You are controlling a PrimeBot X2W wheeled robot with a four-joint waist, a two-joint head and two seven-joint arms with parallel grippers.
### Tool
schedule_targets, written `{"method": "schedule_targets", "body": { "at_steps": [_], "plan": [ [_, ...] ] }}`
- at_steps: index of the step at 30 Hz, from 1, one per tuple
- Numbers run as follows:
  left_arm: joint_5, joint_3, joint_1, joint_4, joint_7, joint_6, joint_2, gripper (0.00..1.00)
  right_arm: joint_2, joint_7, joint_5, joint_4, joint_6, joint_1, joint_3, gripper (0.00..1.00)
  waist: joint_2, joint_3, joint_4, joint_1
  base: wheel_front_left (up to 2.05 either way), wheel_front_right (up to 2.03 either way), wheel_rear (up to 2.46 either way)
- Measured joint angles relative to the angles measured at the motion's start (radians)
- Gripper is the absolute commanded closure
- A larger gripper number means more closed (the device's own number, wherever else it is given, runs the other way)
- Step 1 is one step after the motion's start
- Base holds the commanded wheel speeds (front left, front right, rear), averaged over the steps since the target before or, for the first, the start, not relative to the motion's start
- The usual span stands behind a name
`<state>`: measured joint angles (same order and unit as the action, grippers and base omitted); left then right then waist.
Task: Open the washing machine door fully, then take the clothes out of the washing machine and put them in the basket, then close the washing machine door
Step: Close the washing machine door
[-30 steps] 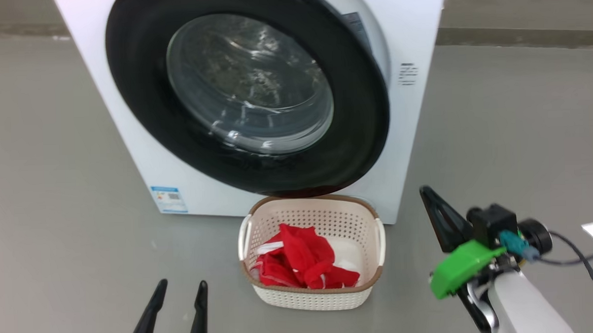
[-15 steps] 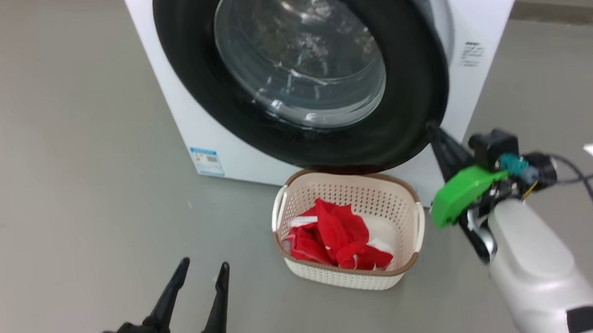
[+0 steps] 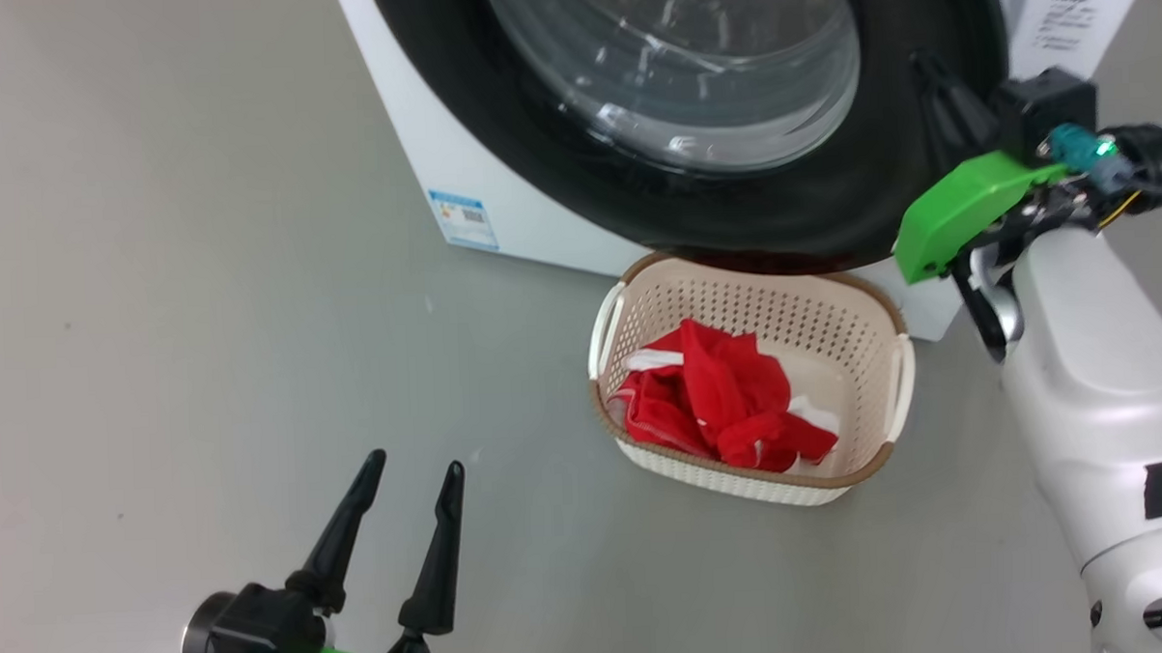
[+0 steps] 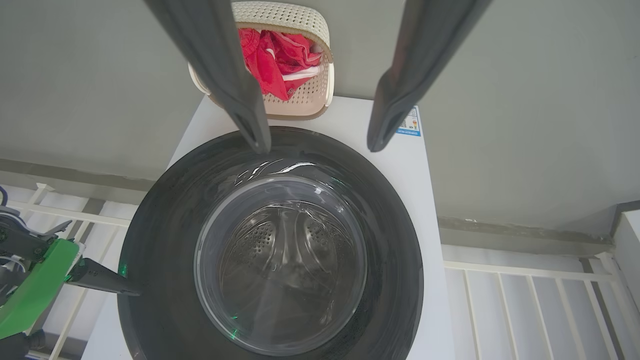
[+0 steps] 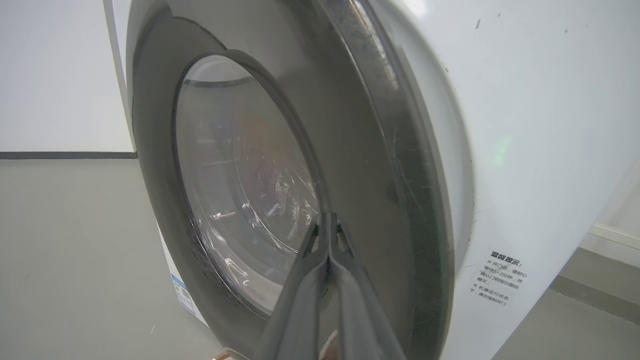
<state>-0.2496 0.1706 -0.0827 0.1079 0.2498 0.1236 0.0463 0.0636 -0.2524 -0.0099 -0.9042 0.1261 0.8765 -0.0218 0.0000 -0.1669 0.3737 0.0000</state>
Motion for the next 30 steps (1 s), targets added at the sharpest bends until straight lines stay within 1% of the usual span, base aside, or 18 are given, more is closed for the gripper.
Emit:
{"method": "schedule_targets", "body": {
  "at_steps": [6, 10, 15, 20, 26, 30],
  "plan": [
    [0.0, -0.001, -0.01, 0.007, 0.0, 0.0, -0.002, 0.0, 0.002, 0.0, -0.022, -0.011, 0.0, 0.03, -0.067, 1.0, 0.0001, -0.04, 0.026, 0.0, 0.0, 0.0, 0.0],
    [-0.007, 0.002, -0.036, 0.007, 0.0, 0.0, -0.004, 0.0, 0.001, 0.0, -0.066, -0.03, 0.002, 0.066, -0.116, 1.0, 0.0, -0.068, 0.034, 0.0, 0.0, 0.0, 0.0],
    [-0.009, 0.013, -0.046, 0.007, 0.0, 0.0, -0.006, 0.0, 0.0, 0.0, -0.093, -0.038, 0.003, 0.098, -0.166, 1.0, 0.0, -0.083, 0.039, 0.0, 0.0, 0.0, 0.0],
    [-0.017, 0.021, -0.047, 0.007, 0.0, 0.0, -0.007, 0.0, 0.0, 0.0, -0.148, -0.052, 0.003, 0.146, -0.217, 1.0, 0.0, -0.103, 0.048, 0.0, 0.0, 0.0, 0.0],
    [-0.026, 0.035, -0.073, 0.007, 0.0, 0.0, -0.007, 0.0, 0.003, 0.0, -0.254, -0.069, 0.003, 0.224, -0.325, 1.0, 0.0, -0.136, 0.063, 0.0, 0.0, 0.0, 0.0],
    [-0.027, 0.047, -0.088, 0.008, 0.0, 0.0, -0.008, 0.0, 0.012, -0.004, -0.313, -0.078, 0.007, 0.277, -0.369, 1.0, 0.0001, -0.158, 0.076, 0.0, 0.0, 0.0, 0.0]
  ]
}}
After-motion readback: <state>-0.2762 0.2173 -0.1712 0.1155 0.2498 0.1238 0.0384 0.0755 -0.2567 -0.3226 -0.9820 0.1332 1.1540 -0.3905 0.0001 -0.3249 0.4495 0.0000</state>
